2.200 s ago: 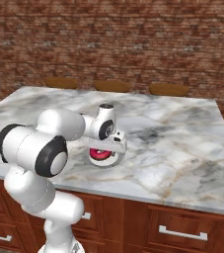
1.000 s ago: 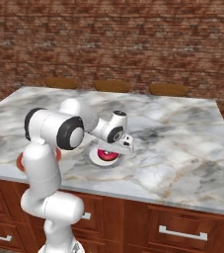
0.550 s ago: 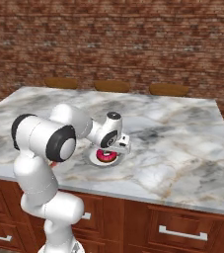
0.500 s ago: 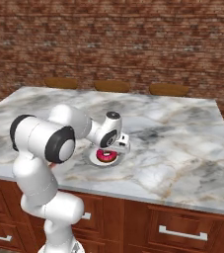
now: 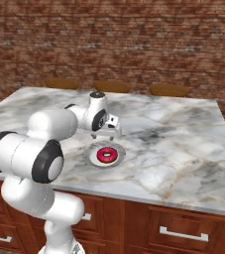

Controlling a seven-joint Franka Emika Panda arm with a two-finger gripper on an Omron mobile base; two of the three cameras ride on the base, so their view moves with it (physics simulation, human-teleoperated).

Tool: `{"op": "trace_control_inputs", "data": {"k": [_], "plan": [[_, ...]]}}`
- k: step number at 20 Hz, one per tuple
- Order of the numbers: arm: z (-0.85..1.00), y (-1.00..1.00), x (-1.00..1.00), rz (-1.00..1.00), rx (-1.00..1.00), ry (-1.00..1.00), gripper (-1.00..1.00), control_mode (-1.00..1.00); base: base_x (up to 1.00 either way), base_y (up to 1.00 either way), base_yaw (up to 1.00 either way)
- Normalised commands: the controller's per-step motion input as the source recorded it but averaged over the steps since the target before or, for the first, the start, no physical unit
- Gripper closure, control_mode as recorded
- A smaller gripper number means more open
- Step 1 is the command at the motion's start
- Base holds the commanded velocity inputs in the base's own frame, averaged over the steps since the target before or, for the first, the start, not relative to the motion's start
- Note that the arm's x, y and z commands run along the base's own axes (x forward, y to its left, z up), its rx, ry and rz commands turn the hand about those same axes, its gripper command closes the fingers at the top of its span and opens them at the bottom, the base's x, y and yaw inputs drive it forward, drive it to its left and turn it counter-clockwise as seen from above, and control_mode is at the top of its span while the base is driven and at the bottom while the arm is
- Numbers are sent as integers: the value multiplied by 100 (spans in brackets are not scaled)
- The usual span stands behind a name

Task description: Place the pastries on the plates.

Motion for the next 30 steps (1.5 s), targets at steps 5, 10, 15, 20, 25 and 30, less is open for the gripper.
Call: {"op": "trace_control_inputs", "data": {"k": [5,10,15,20,25,30], "plan": [[58,99,0,-1,0,10,-100,-100,0,0,0],[19,99,0,0,2,16,-100,-100,0,0,0],[-25,100,0,0,3,1,-100,-100,0,0,0],[-32,100,1,0,5,0,-100,-100,0,0,0],[0,100,15,0,1,5,-100,-100,0,0,0],[-5,59,27,0,1,2,-100,-100,0,0,0]]}}
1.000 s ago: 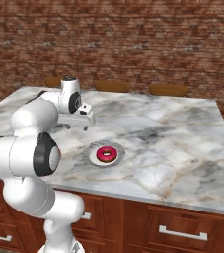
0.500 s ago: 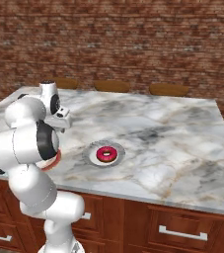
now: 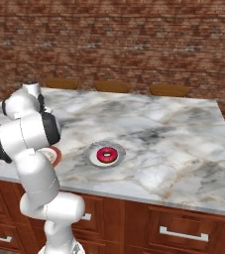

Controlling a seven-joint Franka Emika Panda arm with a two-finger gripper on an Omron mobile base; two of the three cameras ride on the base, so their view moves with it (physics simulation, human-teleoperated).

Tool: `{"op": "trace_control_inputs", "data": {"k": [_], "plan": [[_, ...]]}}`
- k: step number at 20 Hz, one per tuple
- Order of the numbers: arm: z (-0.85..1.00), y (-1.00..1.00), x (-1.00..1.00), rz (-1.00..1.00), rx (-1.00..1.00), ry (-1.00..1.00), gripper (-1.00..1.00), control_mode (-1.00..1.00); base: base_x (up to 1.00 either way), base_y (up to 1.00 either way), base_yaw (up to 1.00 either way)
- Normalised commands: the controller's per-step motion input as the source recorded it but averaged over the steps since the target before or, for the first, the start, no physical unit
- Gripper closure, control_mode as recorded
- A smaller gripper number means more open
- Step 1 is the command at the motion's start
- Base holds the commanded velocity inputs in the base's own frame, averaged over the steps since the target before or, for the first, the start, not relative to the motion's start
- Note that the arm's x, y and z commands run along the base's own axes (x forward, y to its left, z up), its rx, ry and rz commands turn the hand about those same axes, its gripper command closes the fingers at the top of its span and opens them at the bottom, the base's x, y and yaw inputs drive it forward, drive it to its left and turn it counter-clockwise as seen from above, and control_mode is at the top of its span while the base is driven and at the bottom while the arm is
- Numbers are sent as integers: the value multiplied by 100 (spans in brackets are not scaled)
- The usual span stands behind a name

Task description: Place the pastries on the plates.

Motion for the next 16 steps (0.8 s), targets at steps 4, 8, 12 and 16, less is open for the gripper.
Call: {"op": "trace_control_inputs", "data": {"k": [4,8,12,16], "plan": [[-13,0,46,4,0,0,-100,-100,0,0,0],[-27,9,27,8,0,0,-100,-100,0,0,0],[-38,24,23,8,0,0,-100,-100,0,0,0],[-40,4,2,8,0,-2,-100,-100,0,0,0]]}}
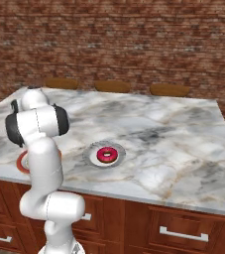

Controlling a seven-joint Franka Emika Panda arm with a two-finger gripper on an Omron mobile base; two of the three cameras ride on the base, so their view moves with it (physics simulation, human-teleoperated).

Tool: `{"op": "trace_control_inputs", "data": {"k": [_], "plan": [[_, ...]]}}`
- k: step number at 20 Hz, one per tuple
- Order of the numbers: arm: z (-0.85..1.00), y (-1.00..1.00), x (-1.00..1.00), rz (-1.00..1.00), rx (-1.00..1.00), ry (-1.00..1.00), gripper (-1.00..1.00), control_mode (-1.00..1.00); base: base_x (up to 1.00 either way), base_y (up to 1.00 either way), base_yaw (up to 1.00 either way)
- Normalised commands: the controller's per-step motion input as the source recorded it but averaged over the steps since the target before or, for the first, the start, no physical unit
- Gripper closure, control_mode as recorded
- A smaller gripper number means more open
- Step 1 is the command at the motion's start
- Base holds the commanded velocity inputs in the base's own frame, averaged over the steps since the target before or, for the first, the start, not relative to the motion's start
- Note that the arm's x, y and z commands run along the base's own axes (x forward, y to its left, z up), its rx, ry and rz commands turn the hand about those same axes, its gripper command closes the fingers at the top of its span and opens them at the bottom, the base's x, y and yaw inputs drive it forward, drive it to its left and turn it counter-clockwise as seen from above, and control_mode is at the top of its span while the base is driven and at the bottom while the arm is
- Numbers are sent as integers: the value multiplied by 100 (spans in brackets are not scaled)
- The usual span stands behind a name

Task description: Place the pastries on the plates.

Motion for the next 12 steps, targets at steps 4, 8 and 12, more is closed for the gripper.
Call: {"op": "trace_control_inputs", "data": {"k": [4,8,12], "plan": [[-41,3,9,7,0,-2,-100,-100,0,0,0],[-38,0,23,8,0,-5,-100,-100,0,0,0],[-36,2,47,11,0,-2,-100,-100,0,0,0]]}}
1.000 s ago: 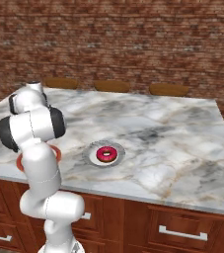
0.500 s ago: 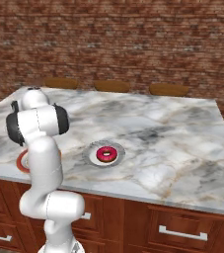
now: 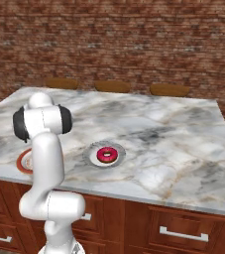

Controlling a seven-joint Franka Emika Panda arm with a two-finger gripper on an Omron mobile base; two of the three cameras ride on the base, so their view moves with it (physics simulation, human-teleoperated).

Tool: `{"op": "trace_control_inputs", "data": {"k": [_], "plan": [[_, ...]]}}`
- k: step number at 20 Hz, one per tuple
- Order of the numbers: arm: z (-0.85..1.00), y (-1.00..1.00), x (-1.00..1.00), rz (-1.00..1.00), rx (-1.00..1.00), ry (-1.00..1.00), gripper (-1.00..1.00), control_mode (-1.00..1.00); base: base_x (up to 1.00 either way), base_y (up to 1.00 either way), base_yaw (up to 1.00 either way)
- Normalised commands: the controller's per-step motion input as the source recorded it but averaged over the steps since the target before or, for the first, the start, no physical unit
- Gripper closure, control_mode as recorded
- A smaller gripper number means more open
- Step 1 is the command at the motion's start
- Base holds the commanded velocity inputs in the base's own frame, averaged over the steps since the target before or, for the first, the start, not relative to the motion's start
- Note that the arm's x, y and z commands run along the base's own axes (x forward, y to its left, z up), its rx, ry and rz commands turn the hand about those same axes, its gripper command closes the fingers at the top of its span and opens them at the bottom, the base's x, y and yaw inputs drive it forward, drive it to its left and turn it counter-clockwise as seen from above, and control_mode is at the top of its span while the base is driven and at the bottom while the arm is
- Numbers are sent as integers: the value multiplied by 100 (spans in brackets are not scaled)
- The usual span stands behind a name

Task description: Place the pastries on the plates.

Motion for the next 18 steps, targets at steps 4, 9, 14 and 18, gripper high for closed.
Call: {"op": "trace_control_inputs", "data": {"k": [4,9,14,18], "plan": [[-56,9,36,10,0,-1,-100,-100,0,0,0],[-44,11,27,8,0,-2,100,-100,0,0,0],[-20,6,-2,3,1,-2,100,-100,0,0,0],[15,0,-4,0,2,1,100,-100,0,0,0]]}}
